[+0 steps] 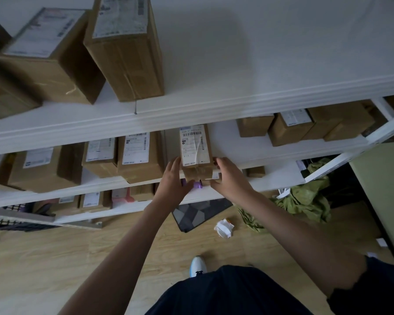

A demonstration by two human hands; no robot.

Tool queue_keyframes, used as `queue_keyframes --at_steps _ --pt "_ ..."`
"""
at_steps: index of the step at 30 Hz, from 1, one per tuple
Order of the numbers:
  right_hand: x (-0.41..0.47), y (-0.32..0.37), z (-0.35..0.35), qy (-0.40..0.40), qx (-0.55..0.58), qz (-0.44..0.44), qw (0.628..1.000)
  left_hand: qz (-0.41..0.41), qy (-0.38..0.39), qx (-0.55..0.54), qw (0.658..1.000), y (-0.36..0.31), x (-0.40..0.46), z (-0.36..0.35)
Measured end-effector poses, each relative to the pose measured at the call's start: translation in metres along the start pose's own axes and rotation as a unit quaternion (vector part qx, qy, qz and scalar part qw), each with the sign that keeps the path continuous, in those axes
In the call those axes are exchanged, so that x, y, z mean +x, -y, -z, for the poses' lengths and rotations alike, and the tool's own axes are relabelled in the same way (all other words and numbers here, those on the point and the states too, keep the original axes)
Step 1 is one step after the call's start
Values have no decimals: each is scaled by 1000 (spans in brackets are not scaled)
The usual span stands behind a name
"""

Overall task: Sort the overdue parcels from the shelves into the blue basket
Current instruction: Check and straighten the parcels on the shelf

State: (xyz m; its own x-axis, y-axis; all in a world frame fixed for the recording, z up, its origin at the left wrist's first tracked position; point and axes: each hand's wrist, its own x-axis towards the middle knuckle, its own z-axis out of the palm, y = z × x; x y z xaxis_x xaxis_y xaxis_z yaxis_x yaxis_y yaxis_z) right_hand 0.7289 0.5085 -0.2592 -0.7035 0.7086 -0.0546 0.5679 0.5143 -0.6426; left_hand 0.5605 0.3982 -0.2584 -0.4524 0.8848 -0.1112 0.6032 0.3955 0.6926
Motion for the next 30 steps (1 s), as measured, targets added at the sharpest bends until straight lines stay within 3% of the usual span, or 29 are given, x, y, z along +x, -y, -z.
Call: queue_keyframes --at_steps 9,14,20,30 --pt "37 6 3 31 -102 31 994 -32 10 19 999 1 22 2" --pt "32 9 3 3 -96 48 994 -54 -24 18 998 0 17 -1" --pt "-7 17 3 -56 -69 80 993 -145 -98 21 984 -4 -14 -5" --pt "-25 18 2 -50 -62 63 995 -133 -72 -26 988 -2 -25 -8"
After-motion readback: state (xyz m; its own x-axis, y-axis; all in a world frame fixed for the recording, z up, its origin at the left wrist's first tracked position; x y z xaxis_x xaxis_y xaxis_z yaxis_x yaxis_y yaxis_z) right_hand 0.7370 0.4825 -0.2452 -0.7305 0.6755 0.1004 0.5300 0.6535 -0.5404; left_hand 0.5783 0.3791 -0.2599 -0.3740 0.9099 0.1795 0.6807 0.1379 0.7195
